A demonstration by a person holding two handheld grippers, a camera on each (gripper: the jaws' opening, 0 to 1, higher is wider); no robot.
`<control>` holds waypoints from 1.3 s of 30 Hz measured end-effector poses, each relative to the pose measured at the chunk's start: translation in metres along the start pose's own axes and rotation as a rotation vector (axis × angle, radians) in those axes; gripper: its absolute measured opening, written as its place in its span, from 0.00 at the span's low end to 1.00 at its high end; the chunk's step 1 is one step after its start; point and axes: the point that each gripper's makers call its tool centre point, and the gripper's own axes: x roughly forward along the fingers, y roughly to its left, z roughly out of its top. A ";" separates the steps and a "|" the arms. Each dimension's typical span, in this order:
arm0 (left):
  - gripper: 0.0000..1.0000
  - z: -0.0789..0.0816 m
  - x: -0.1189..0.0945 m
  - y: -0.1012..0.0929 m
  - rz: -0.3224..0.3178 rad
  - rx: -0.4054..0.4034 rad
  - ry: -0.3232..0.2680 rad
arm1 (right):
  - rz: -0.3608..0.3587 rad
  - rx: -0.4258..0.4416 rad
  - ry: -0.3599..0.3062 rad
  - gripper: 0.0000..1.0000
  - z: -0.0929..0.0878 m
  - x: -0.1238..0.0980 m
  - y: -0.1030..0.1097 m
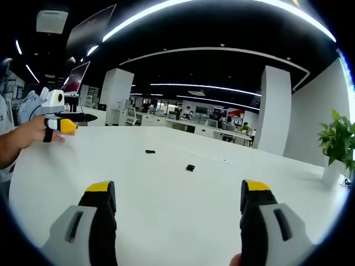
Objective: Snap the two parts of the plastic buckle together until the buckle closes and remains connected.
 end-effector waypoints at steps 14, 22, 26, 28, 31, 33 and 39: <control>0.93 -0.008 0.001 -0.002 0.007 0.005 0.040 | 0.007 0.005 0.013 0.91 -0.002 0.000 0.002; 0.92 -0.014 0.005 0.008 0.021 -0.047 0.049 | 0.014 0.025 0.020 0.88 -0.005 0.001 0.003; 0.91 -0.014 0.004 0.003 0.035 -0.029 0.059 | 0.014 0.021 0.043 0.88 -0.008 0.004 0.002; 0.94 -0.012 0.007 0.005 0.047 -0.028 0.068 | -0.009 0.025 0.064 0.92 -0.010 0.006 -0.004; 0.93 -0.014 0.011 0.007 0.057 -0.004 0.107 | -0.011 0.014 0.077 0.90 -0.009 0.009 -0.009; 0.93 -0.015 0.016 0.008 0.055 0.008 0.121 | -0.008 0.021 0.088 0.89 -0.011 0.012 -0.010; 0.92 -0.015 0.030 0.010 0.048 -0.031 0.121 | 0.012 0.040 0.108 0.89 -0.013 0.025 -0.008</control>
